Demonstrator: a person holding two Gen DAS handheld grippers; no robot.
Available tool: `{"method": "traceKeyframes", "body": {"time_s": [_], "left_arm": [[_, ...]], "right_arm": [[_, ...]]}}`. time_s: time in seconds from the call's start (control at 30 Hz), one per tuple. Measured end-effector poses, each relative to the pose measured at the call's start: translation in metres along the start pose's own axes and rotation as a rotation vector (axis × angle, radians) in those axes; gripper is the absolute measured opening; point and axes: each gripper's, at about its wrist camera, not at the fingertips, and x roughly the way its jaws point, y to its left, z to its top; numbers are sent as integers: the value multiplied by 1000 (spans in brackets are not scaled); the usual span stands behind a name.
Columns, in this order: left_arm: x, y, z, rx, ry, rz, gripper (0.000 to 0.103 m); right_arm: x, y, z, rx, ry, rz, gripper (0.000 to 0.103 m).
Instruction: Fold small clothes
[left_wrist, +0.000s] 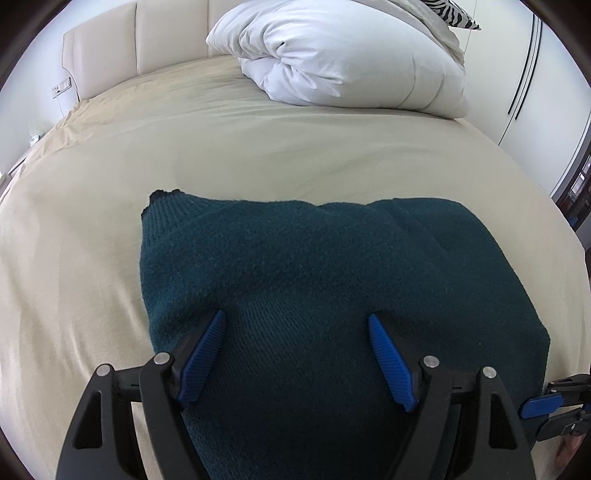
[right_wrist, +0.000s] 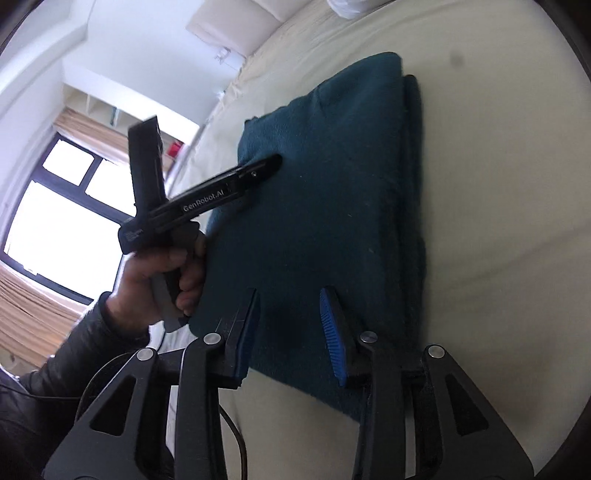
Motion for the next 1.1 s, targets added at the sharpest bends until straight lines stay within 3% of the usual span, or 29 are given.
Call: {"method": "traceKeyframes", "body": {"time_s": [0.13, 0.27, 0.3, 0.37, 0.47, 0.57, 0.73, 0.87, 0.97, 1.03, 1.07, 1.1], "left_arm": [[0, 0, 0, 1, -3, 0, 81], [-7, 2, 3, -10, 12, -14, 81], [-13, 3, 4, -18, 11, -21, 80], [-35, 8, 1, -54, -11, -30, 79], [-73, 25, -13, -160, -75, -43, 80], [-90, 47, -36, -264, -95, -51, 81], [-73, 67, -70, -416, 24, -149, 81], [-65, 63, -66, -434, 41, -174, 86], [-58, 51, -59, -406, 70, -214, 86], [-51, 42, -57, -372, 93, -191, 84], [-49, 40, -56, -365, 86, -187, 80], [-47, 39, -56, -367, 87, -200, 70]], "right_arm": [[-26, -13, -20, 53, -49, 6, 32], [-52, -8, -25, 31, -54, -67, 33], [-59, -7, -24, 32, -72, -93, 36], [-75, -5, -20, 43, -129, -163, 59], [-96, -6, -10, 64, -217, -212, 79], [-95, -4, 6, 53, -241, -192, 79], [-63, -5, 36, 62, -180, -142, 79], [-30, -12, 55, 113, -104, -149, 75], [-6, -22, 60, 132, -39, -179, 59], [-1, -23, 62, 120, -45, -196, 48], [0, -23, 63, 122, -44, -197, 43], [2, -22, 63, 119, -41, -205, 41]]}}
